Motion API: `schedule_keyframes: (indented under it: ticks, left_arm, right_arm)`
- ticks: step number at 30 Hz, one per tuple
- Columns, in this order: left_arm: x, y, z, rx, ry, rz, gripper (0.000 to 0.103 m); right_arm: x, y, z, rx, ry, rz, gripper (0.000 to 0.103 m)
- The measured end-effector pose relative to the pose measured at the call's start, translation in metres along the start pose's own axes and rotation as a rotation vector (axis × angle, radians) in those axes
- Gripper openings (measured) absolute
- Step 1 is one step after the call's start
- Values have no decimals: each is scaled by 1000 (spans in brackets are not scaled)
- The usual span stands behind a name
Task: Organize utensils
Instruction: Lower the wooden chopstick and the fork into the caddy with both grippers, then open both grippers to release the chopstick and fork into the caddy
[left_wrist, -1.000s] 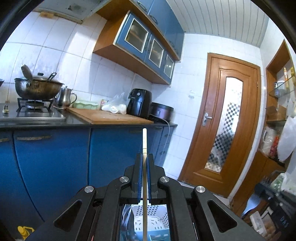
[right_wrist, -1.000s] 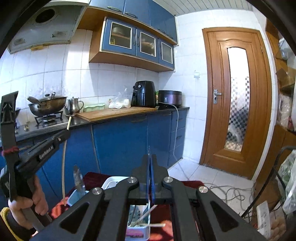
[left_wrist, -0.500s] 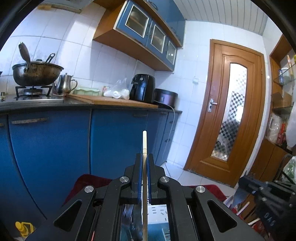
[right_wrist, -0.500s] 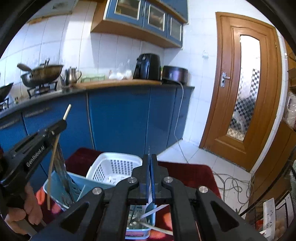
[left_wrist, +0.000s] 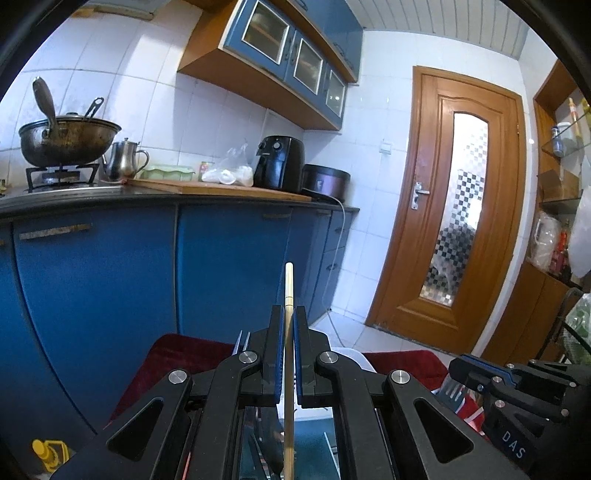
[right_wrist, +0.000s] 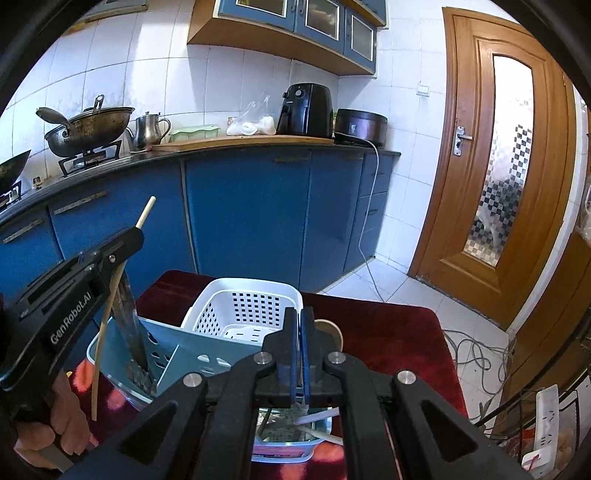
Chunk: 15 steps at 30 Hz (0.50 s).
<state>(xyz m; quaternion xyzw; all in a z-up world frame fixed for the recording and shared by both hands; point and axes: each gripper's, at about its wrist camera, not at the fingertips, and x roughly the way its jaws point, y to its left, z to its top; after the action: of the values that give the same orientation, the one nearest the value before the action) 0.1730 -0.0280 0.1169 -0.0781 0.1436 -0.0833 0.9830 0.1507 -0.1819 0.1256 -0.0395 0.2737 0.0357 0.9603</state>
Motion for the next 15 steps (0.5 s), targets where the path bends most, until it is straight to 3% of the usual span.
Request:
schedule_keyframes:
  ticks: [6,15]
  left_arm:
    - [-1,2,0,-1,10,0,4]
    - [-4,1,-2,8,44,-20,4]
  right_arm:
    - [-1,0,0,5,7,10,7]
    - [-7,-1,0,40,-2,44,26]
